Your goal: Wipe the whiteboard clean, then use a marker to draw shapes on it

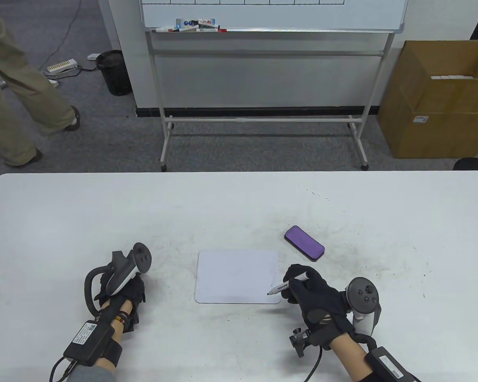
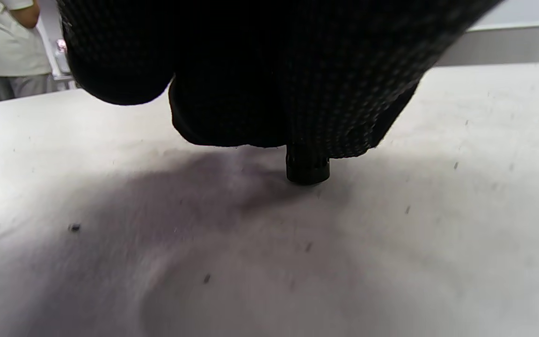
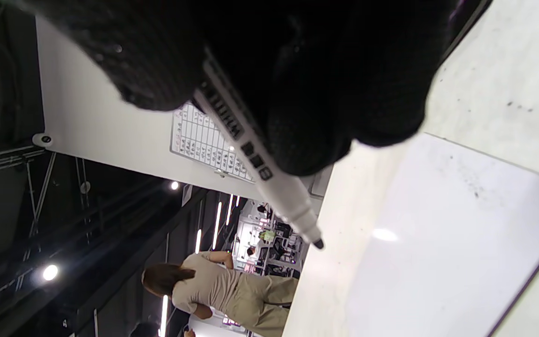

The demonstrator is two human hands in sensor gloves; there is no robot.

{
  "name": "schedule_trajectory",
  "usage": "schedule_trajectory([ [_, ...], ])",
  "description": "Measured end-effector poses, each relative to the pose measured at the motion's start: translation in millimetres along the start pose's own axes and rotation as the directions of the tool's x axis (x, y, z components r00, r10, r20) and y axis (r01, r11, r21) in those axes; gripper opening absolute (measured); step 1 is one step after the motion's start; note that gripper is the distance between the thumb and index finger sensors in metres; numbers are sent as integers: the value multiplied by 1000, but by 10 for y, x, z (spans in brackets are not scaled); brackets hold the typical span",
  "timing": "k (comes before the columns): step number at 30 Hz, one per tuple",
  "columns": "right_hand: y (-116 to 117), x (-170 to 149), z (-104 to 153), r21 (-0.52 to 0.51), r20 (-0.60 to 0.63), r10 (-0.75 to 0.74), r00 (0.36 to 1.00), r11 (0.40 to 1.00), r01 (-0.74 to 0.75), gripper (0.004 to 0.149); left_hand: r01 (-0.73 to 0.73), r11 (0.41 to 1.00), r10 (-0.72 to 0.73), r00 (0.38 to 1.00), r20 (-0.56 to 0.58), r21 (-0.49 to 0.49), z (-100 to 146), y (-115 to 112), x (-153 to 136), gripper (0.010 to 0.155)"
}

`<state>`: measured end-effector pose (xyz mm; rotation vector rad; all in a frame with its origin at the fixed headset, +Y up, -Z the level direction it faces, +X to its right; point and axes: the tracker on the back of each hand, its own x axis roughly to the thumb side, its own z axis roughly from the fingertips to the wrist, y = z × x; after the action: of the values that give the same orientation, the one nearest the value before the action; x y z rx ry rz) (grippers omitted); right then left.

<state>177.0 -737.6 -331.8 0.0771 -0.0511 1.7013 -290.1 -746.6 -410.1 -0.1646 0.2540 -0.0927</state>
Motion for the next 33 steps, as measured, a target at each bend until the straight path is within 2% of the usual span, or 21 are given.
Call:
schedule_trajectory([
  [1,-6,-1,-2,-2,0,0,1000,1000,0,53,-2,1000,2,1000,5,27,2,-1,-3,52],
  [7,-21,5,-3,-7,-6,-17,1000,1000,17,53,17,1000,-17,1000,3,19,15,5,19,55],
  [11,-31,5,-7,-9,-4,-18,1000,1000,18,53,16,999,-16,1000,9,-31,44,50,-2,66],
  [13,-34,3,-8,-11,-6,-18,1000,1000,18,53,-43,997,43,999,6,-65,89,160,-15,72],
  [16,-37,10,-24,-6,5,12,1000,1000,-12,53,-138,990,139,990,27,-41,181,342,13,74],
  [18,-32,34,-30,-7,18,37,999,999,-37,52,-166,984,170,984,58,-56,252,442,45,75],
  [21,3,116,-35,-23,43,84,996,996,-83,51,-286,955,294,943,152,-73,343,570,67,72],
  [24,98,270,-36,-22,73,165,984,986,-164,50,-443,889,457,863,215,-114,368,661,34,70],
  [28,297,447,-85,-14,107,217,970,976,-217,49,-562,817,574,771,275,-129,372,670,22,72],
  [29,404,515,-132,-12,125,243,962,970,-244,49,-567,809,586,759,284,-153,373,656,39,72],
  [33,677,607,-297,14,155,321,934,945,-327,47,-536,831,552,766,330,-147,392,568,138,70],
])
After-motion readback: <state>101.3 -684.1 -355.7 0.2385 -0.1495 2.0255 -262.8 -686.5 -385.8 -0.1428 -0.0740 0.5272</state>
